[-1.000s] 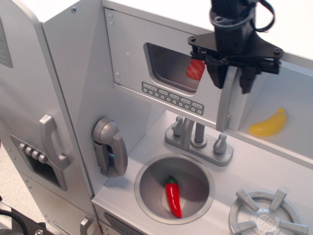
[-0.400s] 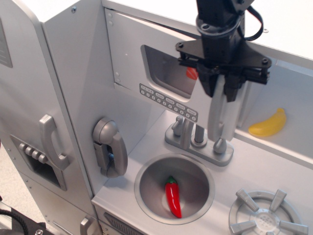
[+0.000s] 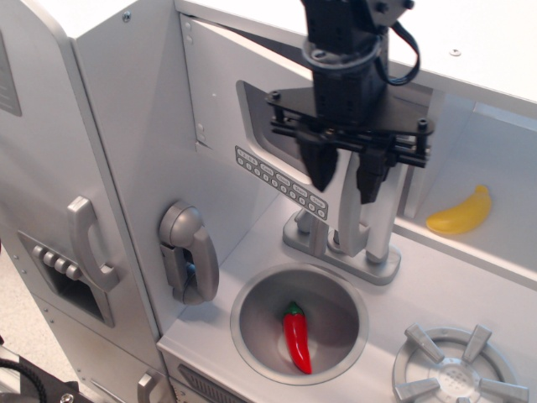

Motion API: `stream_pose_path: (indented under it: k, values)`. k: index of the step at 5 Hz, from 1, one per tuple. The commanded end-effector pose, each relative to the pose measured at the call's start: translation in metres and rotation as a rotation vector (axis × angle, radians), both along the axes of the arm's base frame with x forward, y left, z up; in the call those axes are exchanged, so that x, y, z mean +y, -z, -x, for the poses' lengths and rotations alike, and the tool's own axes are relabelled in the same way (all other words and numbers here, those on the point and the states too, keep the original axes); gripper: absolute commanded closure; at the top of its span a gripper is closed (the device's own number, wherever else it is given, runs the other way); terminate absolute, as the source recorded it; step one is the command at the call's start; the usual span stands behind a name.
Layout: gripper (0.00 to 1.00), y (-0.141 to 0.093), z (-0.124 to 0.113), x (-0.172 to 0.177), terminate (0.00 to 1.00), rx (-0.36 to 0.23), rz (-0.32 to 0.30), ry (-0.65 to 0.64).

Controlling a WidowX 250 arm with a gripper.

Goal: Open microwave

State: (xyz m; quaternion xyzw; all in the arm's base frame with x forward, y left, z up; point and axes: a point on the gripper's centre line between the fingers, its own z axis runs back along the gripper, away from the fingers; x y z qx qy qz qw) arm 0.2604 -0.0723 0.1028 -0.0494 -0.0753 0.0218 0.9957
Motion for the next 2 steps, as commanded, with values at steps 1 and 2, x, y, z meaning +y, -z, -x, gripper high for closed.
stream_pose_path:
  k: [1, 2]
  values:
    - [0.0, -0.031, 0.047, -0.025, 0.0, 0.118, -0.026, 0.08]
    - [0.0, -0.036, 0.041, -0.056, 0.0, 0.077, 0.06, 0.109]
